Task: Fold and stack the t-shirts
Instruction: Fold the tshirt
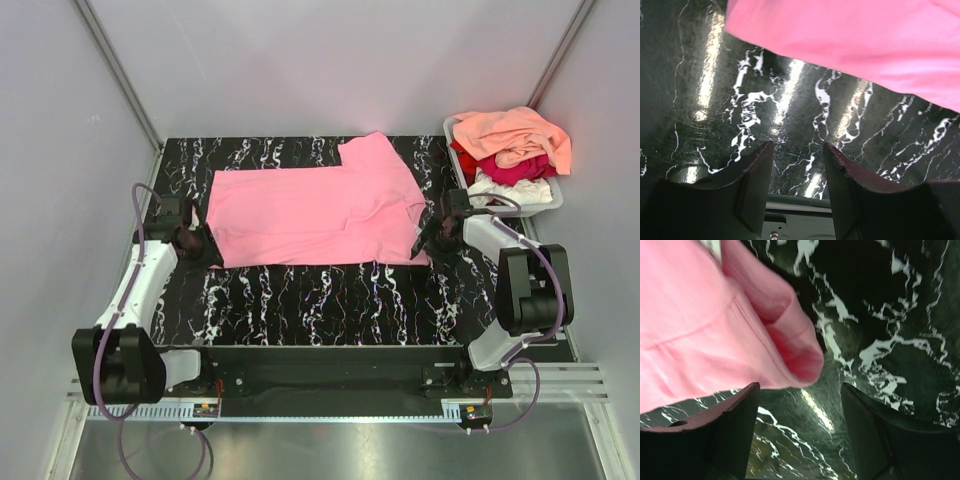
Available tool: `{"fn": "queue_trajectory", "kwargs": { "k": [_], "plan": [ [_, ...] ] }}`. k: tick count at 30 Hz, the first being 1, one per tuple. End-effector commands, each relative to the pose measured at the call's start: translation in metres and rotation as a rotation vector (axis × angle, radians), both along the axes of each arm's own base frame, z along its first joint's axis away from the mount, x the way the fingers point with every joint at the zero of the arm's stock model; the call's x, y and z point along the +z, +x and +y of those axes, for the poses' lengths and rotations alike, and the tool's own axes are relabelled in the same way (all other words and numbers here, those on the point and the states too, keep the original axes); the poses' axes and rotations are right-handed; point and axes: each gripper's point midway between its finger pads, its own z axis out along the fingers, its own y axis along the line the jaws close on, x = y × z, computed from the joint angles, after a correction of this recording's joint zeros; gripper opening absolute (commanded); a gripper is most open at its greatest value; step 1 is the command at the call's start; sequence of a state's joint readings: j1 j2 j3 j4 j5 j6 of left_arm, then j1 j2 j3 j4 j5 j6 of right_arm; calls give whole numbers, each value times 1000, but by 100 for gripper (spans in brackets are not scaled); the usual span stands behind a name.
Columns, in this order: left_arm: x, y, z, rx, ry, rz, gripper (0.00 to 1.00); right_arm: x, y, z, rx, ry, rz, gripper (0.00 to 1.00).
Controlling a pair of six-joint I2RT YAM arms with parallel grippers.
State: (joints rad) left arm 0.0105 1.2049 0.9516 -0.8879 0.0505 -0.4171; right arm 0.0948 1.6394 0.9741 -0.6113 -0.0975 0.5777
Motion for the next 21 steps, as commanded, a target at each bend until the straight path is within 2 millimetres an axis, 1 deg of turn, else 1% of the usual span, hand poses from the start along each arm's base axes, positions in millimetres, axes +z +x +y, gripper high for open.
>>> {"fn": "queue_trajectory", "kwargs": {
  "k": [1, 4, 5, 6, 7, 8, 9, 10, 12, 13, 14, 17, 19, 21],
  "plan": [
    [0, 13, 9, 49, -15, -35, 51, 10, 28, 0, -17, 20, -107, 73],
    [-5, 19, 16, 78, -1, -21, 57, 2, 33, -4, -20, 27, -106, 70],
    [-9, 22, 17, 91, -2, -8, 61, 0, 35, -5, -19, 30, -107, 63],
    [-12, 24, 17, 97, -4, -2, 62, -4, 37, -12, -30, 33, -102, 58],
    [-15, 26, 18, 105, -4, 9, 63, -4, 39, -14, -32, 40, -107, 48],
    [-21, 31, 17, 124, -13, 21, 63, -5, 39, -17, -38, 49, -108, 35],
    [-27, 31, 17, 134, -17, 32, 63, -6, 41, -26, -58, 61, -109, 20],
    [-36, 33, 17, 159, -23, 45, 63, -5, 41, -28, -65, 64, -111, 14],
    [-44, 36, 20, 192, -10, 57, 62, -5, 41, -28, -67, 77, -116, 6],
    [-48, 36, 21, 206, -11, 68, 62, -5, 40, -28, -67, 82, -116, 4],
    [-57, 37, 28, 246, 22, 83, 62, -4, 41, -27, -67, 88, -120, 4],
    [-67, 45, 34, 297, 43, 75, 61, -6, 39, -24, -62, 101, -114, 1],
    [-70, 50, 37, 320, 49, 64, 61, -8, 38, -21, -55, 118, -111, 0],
    [-78, 55, 38, 343, 45, 63, 61, -8, 37, -18, -49, 138, -110, 0]
  ]
}}
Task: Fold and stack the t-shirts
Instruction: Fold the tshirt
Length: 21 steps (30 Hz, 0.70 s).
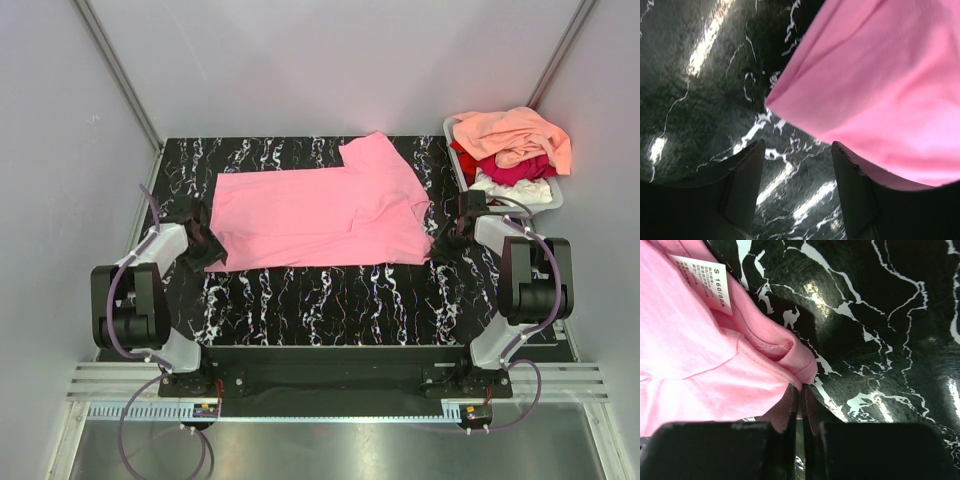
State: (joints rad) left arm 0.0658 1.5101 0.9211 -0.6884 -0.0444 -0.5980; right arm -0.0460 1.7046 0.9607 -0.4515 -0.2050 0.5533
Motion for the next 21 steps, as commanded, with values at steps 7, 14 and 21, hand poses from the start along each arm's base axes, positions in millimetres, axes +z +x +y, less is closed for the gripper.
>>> {"fn": "queue_trajectory", "kwargs": {
  "k": [7, 14, 21],
  "plan": [
    [-39, 26, 15, 112, 57, -28, 56, 2, -1, 8, 24, 36, -26, 0],
    [-11, 40, 38, 109, 179, -43, 0, 10, -15, -2, -16, -15, 19, 0],
    [33, 25, 33, 105, 148, -128, 0, 49, -43, -7, -83, -33, -45, 0]
  ]
}}
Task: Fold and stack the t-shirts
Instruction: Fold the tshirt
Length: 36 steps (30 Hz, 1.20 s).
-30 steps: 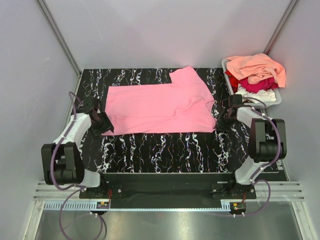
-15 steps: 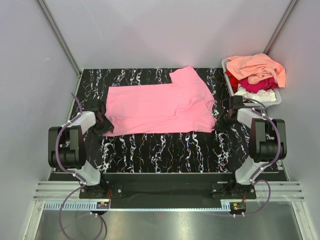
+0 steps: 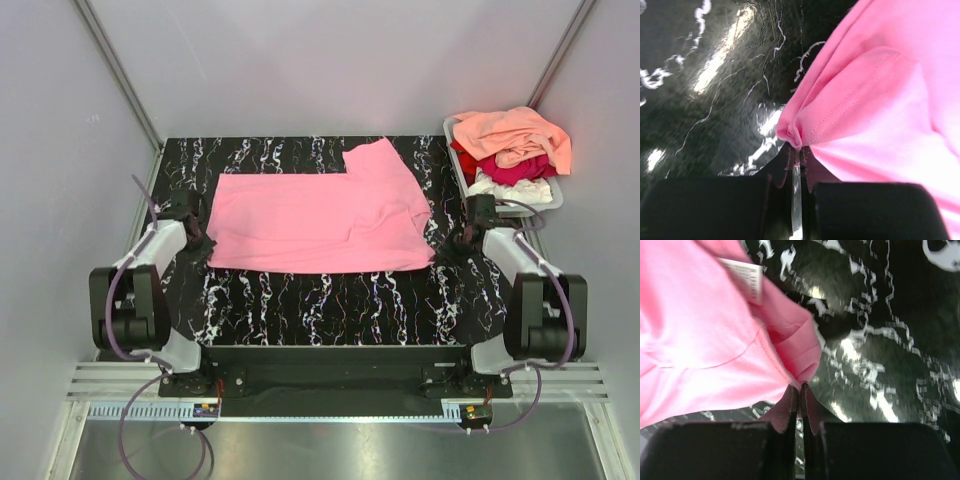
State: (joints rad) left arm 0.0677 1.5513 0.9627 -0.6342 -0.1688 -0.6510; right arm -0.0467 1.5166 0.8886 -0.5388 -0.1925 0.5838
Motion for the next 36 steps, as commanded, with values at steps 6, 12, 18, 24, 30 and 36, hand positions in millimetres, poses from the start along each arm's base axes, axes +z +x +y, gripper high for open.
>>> {"fn": "queue_trajectory", "kwargs": {
  "k": [6, 12, 18, 24, 30, 36],
  "plan": [
    [52, -24, 1, 7, 6, -121, 0, 30, -43, -5, -68, -20, -20, 0],
    [79, -50, -12, 5, -51, -187, 13, 49, -68, -1, -76, -3, -38, 0],
    [128, -87, -22, -81, -81, -250, 55, 101, -93, 4, -47, 12, -97, 68],
    [180, -100, -24, -159, -44, -360, 74, 133, -109, 0, -27, -25, -143, 100],
    [171, -60, -38, -257, -109, -417, 73, 164, -42, 14, 28, 52, -330, 100],
    [168, -33, -51, -380, -158, -422, 65, 189, 72, 12, 104, 6, -369, 97]
  ]
}}
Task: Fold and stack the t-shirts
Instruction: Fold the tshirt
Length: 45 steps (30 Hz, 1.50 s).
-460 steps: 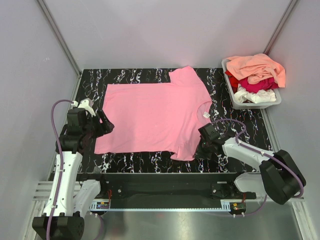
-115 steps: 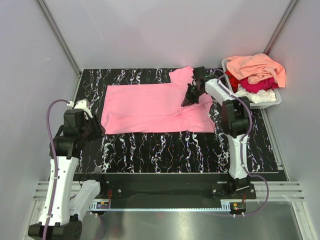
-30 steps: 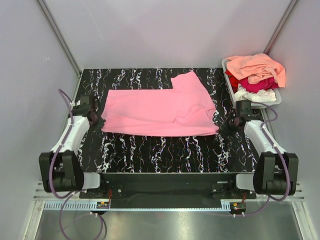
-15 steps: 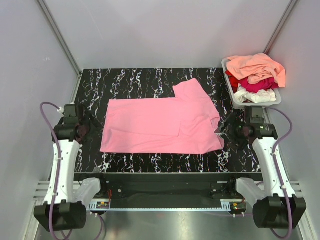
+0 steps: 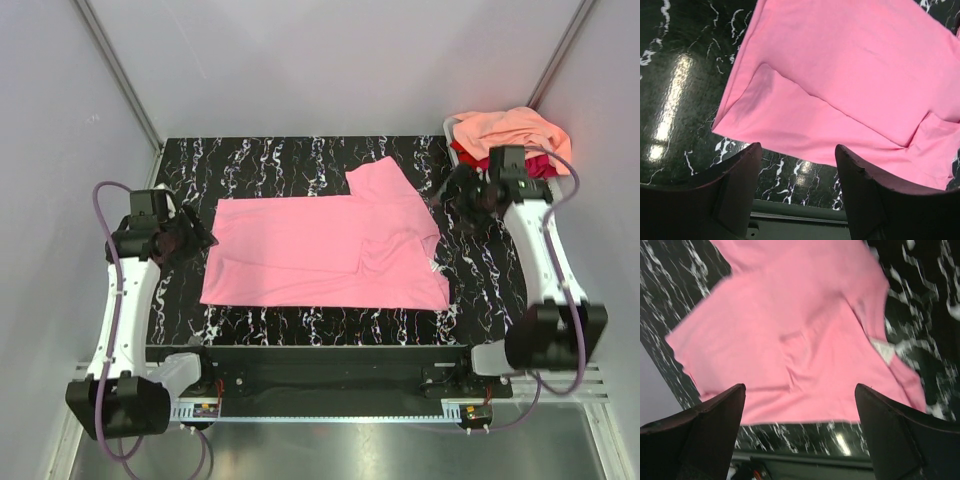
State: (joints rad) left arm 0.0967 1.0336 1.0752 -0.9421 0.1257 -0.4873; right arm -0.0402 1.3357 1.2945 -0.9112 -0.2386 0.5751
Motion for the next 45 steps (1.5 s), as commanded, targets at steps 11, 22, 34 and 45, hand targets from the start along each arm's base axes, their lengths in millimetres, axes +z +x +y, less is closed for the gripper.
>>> {"fn": "queue_trajectory", "kwargs": {
  "k": [11, 22, 34, 45],
  "plan": [
    [0, -16, 9, -140, 158, -73, 67, -14, 266, 16, 241, -75, -243, 91],
    [-2, -30, 27, -51, 232, -46, 69, -108, 337, 69, 312, -43, -326, 86],
    [4, -32, 29, -36, 242, -76, 68, -163, 370, 77, 204, -120, -359, 79],
    [4, -27, 34, -6, 256, -84, 64, -92, 381, 72, 215, -188, -562, 80]
  ]
}}
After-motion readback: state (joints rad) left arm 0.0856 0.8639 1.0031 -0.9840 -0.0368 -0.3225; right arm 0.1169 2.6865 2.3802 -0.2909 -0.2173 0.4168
